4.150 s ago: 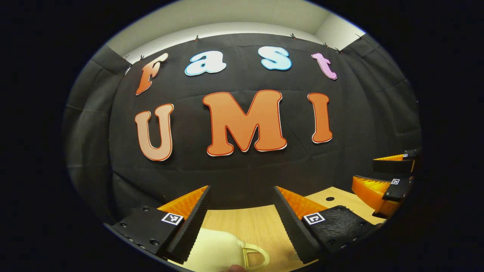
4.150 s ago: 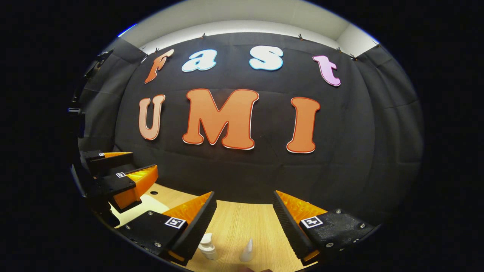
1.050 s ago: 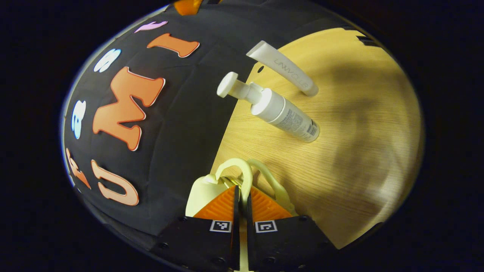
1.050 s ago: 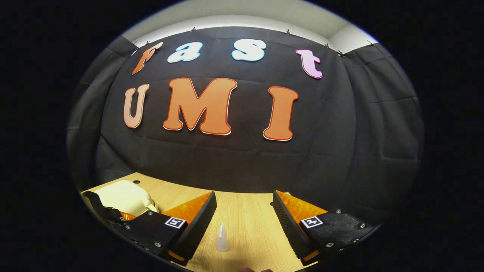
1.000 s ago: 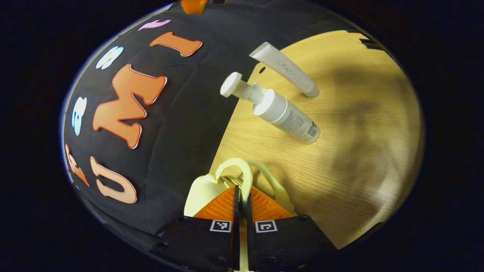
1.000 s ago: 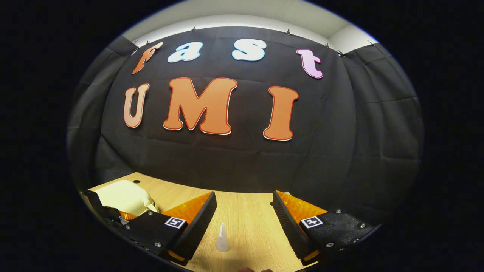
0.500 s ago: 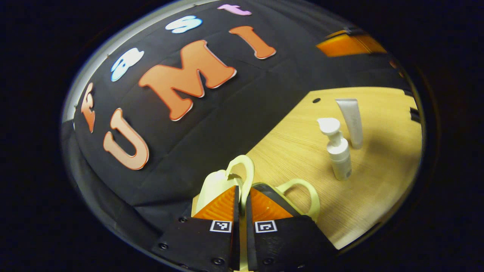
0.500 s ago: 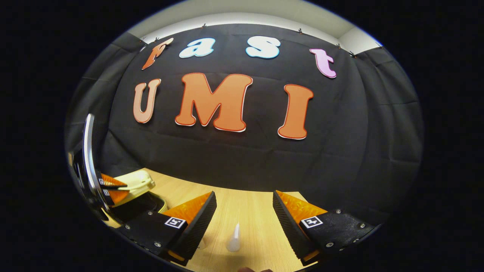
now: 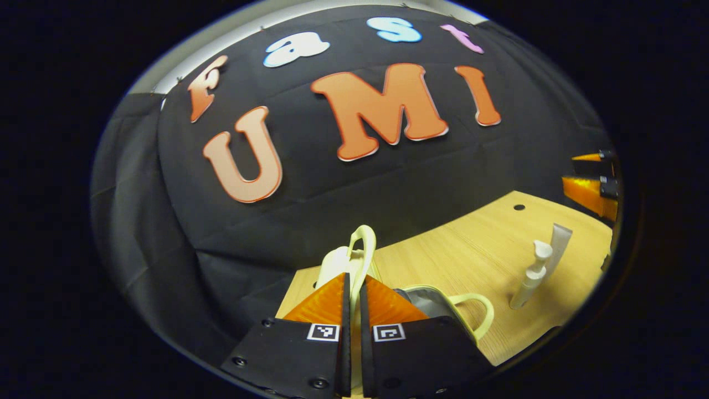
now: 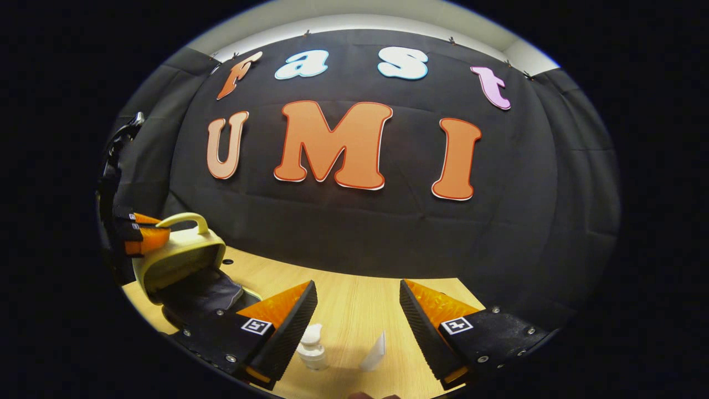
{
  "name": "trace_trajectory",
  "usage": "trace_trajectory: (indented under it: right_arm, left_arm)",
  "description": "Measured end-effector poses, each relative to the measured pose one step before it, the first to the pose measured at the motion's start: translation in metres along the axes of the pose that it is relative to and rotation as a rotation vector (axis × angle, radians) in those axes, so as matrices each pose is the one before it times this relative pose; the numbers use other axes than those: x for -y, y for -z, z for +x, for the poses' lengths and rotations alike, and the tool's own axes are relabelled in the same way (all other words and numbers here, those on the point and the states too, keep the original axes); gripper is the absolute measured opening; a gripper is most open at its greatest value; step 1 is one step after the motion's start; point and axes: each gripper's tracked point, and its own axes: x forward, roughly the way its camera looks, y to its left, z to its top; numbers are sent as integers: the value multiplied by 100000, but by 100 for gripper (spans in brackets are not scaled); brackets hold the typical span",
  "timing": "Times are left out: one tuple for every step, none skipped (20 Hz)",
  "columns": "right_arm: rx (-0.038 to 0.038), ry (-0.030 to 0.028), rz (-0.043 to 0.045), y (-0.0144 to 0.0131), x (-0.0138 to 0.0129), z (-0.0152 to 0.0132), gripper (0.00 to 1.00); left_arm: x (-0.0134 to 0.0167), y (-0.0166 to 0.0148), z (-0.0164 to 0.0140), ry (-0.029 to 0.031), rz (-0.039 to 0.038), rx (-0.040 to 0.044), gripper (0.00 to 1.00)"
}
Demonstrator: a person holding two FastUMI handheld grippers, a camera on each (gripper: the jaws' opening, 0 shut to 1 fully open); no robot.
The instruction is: First open the suitcase, pack the skin care products into it, and then close the suitcase.
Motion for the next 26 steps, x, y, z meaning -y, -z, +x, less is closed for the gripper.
trace_trajectory:
  right_arm:
    - [-116,-92,-171,-65,-343,183,95]
    - [-163,-273,-143,-43,-384,151,95]
    - [-239,106,-225,-69,-321,137,95]
    - [-369,34,-17,-58,-288,297,95]
    - [-341,-41,39,-82,-479,136,95]
    - [-179,506,-240,-15,-225,160,95]
    - [-195,163,-96,-126,-402,218,95]
    - [70,645,-272,-139,-284,146,95]
    - [-446,314,-116,-74,-325,125,95]
    - [-633,636,-214,47,-384,193,95]
    - [-448,544,-118,-19,-378,132,95]
    - [-572,262,16,-21,-468,37,95]
    - [-535,593,-248,-23,-383,65,95]
    - [-626,554,-48,27,-330,-35,95]
    - [-395,653,39,-92,-365,75,95]
    - [-461,780,58,-127,-456,83,95]
    - [-251,761,220,-208,-397,15,95]
    - [-217,732,194,-58,-430,-49,95]
    - [-777,204,484,18,-457,-50,95]
    - [-678,193,285,-52,-427,-79,95]
    - [-469,185,-14,-105,-393,-129,95]
    - [-232,80,-396,-84,-354,-56,95]
    - [-111,338,-976,-115,-200,-55,95]
    - [-333,-221,-800,93,-271,-196,95]
    - [-193,-79,-634,-37,-172,-152,95]
    - [-812,-49,-453,137,-71,-10,95]
  left_arm:
    - [-1714,-165,157,-1968,-2755,460,8]
    - [-2176,212,105,-2254,-2577,152,8]
    - [-2029,123,267,-2864,-2158,-21,8]
    - [-1982,282,-51,-2503,-2023,-152,8]
    - [-1791,226,317,-2144,-1988,-379,8]
    - [-1601,285,128,-1400,-2066,-74,8]
    - [-1667,248,315,-1544,-1568,-108,8]
    - [-1480,561,274,-1509,-1354,-645,8]
    - [-1584,592,349,-1299,-1442,-816,8]
    - [-1560,1003,465,-1159,-749,-490,8]
    - [-1236,896,505,-1032,373,-1217,8]
    - [-1285,793,453,-1175,1993,-1198,8]
    - [-1165,835,612,-327,539,-731,8]
    - [-1094,930,587,-461,-546,-1103,8]
    - [-1258,873,542,-602,-706,-1582,8]
    - [-1074,889,524,-517,-606,-1126,8]
    - [-1087,949,620,-163,-877,-1904,8]
    - [-1075,1241,706,-142,-941,-1770,8]
    - [-1046,1209,696,-222,-525,-1987,8]
    - [-929,1352,735,-617,76,-2465,8]
    - [-762,1307,915,-33,-39,-2088,8]
    - [-732,1711,837,-71,-873,-3241,8]
    - [-631,1291,932,-56,-836,-2618,8]
    - [-289,1550,659,190,-1493,-2936,8]
    - [-371,1071,719,400,-1510,-2195,8]
    - [-314,1370,528,37,-838,-2681,8]
